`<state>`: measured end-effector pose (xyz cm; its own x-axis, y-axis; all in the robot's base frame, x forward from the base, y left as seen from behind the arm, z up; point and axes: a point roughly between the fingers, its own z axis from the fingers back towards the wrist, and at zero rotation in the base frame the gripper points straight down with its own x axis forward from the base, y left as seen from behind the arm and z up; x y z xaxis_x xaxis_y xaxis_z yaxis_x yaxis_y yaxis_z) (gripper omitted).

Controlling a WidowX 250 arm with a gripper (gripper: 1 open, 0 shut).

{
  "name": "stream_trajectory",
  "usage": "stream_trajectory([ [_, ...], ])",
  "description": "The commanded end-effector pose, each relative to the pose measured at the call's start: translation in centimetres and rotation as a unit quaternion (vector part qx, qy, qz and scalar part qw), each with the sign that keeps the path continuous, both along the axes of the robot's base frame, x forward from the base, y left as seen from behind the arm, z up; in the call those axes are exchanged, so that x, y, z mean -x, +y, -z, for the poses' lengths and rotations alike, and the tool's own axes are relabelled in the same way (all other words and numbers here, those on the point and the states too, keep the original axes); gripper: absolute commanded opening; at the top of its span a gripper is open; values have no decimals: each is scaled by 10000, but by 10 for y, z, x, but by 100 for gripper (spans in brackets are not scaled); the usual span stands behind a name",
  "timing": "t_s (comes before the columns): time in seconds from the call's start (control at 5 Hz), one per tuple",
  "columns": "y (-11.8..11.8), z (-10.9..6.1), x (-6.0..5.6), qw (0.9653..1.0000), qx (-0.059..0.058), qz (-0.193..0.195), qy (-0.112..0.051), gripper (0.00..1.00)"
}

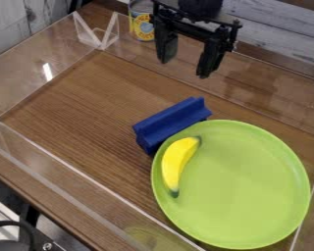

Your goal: Remove the banana from inside the green plate and put it on the table

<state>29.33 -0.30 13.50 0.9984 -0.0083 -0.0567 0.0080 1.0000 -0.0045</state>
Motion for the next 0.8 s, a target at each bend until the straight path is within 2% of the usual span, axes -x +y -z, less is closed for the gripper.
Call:
stream_trajectory([
  [0.0,-7,3,16,10000,5,-17,-8,100],
  [0.2,-18,8,39,10000,33,-17,-88,100],
  [0.4,-26,11,54,9998,38,-82,-187,100],
  [0.6,-33,15,63,9996,48,-121,-251,100],
])
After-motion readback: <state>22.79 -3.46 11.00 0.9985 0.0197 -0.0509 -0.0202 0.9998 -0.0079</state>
